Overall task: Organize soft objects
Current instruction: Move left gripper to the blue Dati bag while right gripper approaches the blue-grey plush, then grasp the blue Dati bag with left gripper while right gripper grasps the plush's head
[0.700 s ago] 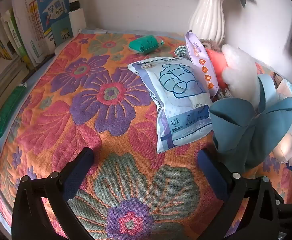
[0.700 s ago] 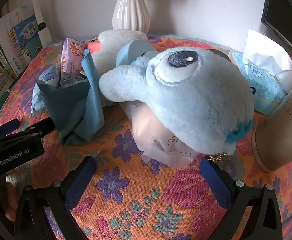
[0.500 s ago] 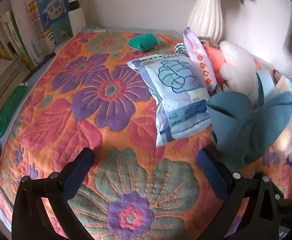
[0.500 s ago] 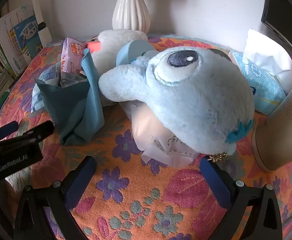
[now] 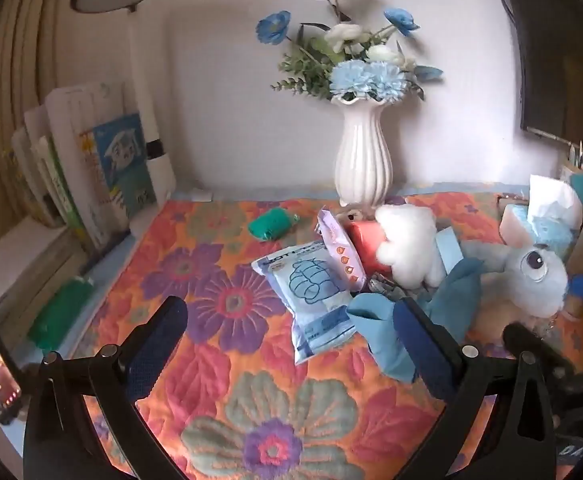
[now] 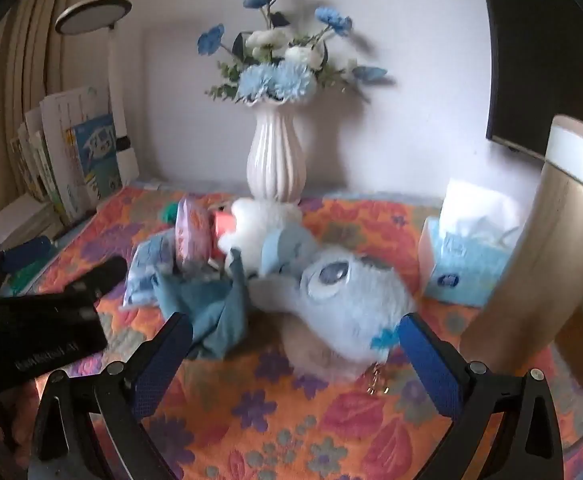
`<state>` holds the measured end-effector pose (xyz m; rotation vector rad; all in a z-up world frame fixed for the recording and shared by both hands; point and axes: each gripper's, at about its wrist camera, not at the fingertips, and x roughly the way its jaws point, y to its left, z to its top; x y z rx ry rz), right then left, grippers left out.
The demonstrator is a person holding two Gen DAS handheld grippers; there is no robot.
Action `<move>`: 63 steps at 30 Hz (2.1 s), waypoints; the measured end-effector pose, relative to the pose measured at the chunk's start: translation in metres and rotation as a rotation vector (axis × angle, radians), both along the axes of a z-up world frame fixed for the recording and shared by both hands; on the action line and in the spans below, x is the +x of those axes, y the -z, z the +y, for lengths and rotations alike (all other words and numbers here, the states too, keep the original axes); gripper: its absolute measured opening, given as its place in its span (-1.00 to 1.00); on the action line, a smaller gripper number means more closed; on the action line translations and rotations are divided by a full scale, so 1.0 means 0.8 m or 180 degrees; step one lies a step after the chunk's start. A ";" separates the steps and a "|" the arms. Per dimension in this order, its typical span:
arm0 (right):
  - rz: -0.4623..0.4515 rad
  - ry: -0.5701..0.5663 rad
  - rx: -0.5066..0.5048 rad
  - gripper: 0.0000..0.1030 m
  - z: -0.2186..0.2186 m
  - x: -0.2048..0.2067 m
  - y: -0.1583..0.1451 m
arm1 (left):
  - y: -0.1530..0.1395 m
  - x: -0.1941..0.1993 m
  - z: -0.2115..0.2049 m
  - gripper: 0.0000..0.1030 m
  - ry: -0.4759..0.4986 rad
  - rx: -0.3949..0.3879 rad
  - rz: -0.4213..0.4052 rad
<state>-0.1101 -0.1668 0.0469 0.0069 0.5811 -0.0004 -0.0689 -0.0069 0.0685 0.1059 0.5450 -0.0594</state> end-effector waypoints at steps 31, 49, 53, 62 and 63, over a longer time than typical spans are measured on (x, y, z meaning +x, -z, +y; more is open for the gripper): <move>0.0208 0.0129 0.0000 1.00 -0.006 0.017 0.023 | 0.040 0.032 -0.014 0.99 -0.0058 -0.0055 0.0412; 0.0171 0.0132 0.0041 1.00 -0.008 0.015 0.021 | 0.036 0.034 0.010 0.99 -0.0084 -0.0421 0.0442; 0.0166 0.0104 0.0082 1.00 -0.009 0.014 0.021 | 0.035 0.038 0.041 0.98 -0.0117 -0.0741 0.0579; 0.0304 -0.0162 0.0580 0.90 -0.038 -0.002 0.021 | 0.027 0.082 0.071 0.97 0.0135 -0.0986 0.1093; 0.0333 -0.0191 0.0649 0.74 -0.043 -0.006 0.023 | 0.027 0.090 0.068 0.97 0.0163 -0.1011 0.1138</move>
